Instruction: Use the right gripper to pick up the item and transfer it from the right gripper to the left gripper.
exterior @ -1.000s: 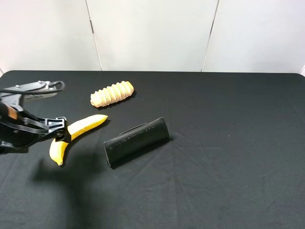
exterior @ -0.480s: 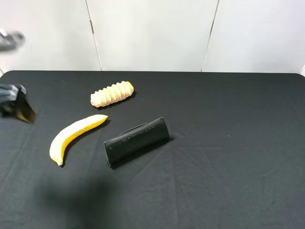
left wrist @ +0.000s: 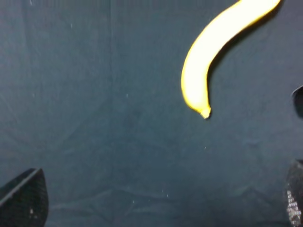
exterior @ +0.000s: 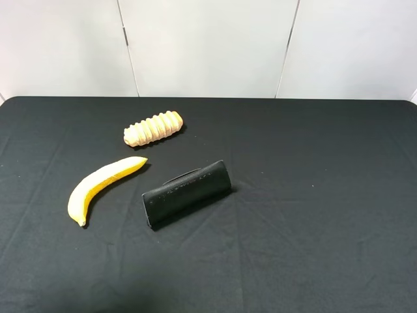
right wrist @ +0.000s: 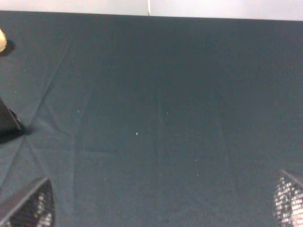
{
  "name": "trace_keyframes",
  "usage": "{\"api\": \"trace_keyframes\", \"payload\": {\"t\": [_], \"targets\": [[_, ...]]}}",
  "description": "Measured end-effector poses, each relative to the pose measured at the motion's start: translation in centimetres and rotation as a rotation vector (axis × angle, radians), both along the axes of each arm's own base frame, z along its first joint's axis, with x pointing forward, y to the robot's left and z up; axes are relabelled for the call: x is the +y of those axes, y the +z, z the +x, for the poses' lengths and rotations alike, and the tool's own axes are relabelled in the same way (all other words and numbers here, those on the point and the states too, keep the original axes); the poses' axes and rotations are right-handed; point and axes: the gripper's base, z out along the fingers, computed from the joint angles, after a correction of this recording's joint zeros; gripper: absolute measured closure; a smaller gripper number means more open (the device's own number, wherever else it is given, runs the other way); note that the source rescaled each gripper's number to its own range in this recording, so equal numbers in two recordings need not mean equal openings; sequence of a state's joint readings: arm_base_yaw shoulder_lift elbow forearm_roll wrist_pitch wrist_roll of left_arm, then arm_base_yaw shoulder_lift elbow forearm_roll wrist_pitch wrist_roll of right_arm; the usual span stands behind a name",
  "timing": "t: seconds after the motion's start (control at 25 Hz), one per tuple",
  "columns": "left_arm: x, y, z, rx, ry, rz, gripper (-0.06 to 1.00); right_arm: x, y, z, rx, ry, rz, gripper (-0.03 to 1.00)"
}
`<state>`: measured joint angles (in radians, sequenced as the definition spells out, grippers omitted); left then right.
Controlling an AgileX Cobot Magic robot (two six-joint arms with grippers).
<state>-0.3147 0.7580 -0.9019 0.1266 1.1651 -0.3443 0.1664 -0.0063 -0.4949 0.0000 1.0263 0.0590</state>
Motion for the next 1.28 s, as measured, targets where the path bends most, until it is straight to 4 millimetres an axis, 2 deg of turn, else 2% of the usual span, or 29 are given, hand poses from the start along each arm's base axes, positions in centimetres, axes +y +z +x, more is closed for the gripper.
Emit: {"api": "trace_keyframes", "payload": {"t": [0.16,0.44,0.6,0.72,0.88,1.28], "targets": [[1.1,-0.5,-3.2,-0.087,-0.003,-0.026,-0.05,0.0,0.0,0.0,0.000,0.000,0.000,-0.03],[2.8,-4.0,-8.6,-0.239,-0.095,-0.007,-0.05,0.0,0.0,0.0,0.000,0.000,0.000,-0.03],[3.2,-5.7,-10.5,-0.327,-0.201,0.021,-0.05,0.0,0.0,0.0,0.000,0.000,0.000,-0.03],[3.1,-6.6,-11.0,-0.383,-0.233,0.002,-0.05,0.0,0.0,0.0,0.000,0.000,0.000,-0.03],[2.8,-7.9,-10.4,-0.388,-0.245,-0.002,-0.05,0.0,0.0,0.0,0.000,0.000,0.000,-0.03],[2.7,-7.9,-10.3,-0.400,-0.263,0.007,-0.04,0.0,0.0,0.0,0.000,0.000,0.000,-0.03]]}}
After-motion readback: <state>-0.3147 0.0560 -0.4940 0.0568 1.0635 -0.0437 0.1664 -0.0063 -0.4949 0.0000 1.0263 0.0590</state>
